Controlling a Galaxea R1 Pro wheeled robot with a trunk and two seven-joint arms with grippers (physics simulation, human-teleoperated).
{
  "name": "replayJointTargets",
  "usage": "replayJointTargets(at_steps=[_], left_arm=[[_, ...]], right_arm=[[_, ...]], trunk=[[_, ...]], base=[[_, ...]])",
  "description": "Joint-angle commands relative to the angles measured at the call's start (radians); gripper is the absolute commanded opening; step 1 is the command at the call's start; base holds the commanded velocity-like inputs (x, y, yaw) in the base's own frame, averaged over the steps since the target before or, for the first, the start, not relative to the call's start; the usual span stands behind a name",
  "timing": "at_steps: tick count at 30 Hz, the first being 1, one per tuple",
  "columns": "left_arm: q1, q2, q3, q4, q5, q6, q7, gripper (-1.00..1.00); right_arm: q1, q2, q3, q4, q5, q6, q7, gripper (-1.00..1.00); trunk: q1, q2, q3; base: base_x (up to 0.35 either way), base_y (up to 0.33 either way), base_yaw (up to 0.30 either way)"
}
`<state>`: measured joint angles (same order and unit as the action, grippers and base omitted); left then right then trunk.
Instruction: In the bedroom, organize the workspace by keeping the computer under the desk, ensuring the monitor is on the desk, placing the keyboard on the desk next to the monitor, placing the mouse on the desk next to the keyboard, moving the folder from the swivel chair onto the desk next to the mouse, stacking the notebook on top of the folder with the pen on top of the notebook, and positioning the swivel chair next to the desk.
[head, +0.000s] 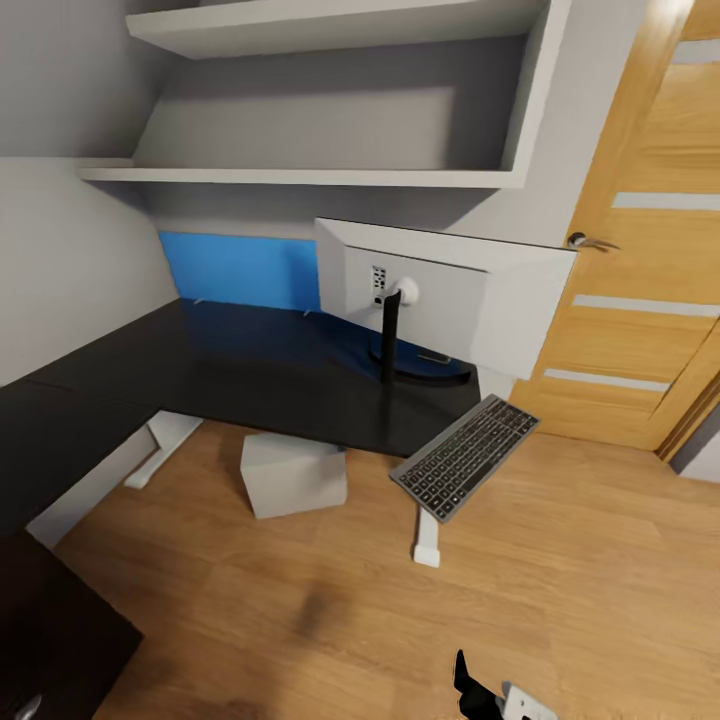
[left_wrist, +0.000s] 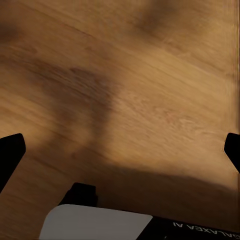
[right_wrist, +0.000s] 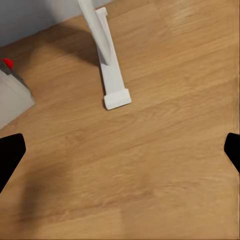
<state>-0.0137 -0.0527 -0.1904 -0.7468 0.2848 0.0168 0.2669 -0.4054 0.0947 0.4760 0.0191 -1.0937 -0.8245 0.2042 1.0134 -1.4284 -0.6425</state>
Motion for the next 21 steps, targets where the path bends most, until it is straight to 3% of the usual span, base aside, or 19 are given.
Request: replayJointTargets(at_steps=[1,21], left_arm=[[0.0,0.001,-0.004,-0.002,0.008,0.002,0.008,1.0],[0.0,0.001,-0.005,-0.002,0.007,0.002,0.008,1.0]], right_arm=[[-0.001,0.001,0.004,0.002,-0.011,-0.003,0.007,1.0],[0.002,-0.001,0.006,0.001,-0.009,-0.005,0.008,1.0]], trunk=[[0.0,0.0,-0.001],[0.0,0.0,-0.001]], base=[[0.01,-0.023,-0.291],[0.001,-0.003,-0.296]])
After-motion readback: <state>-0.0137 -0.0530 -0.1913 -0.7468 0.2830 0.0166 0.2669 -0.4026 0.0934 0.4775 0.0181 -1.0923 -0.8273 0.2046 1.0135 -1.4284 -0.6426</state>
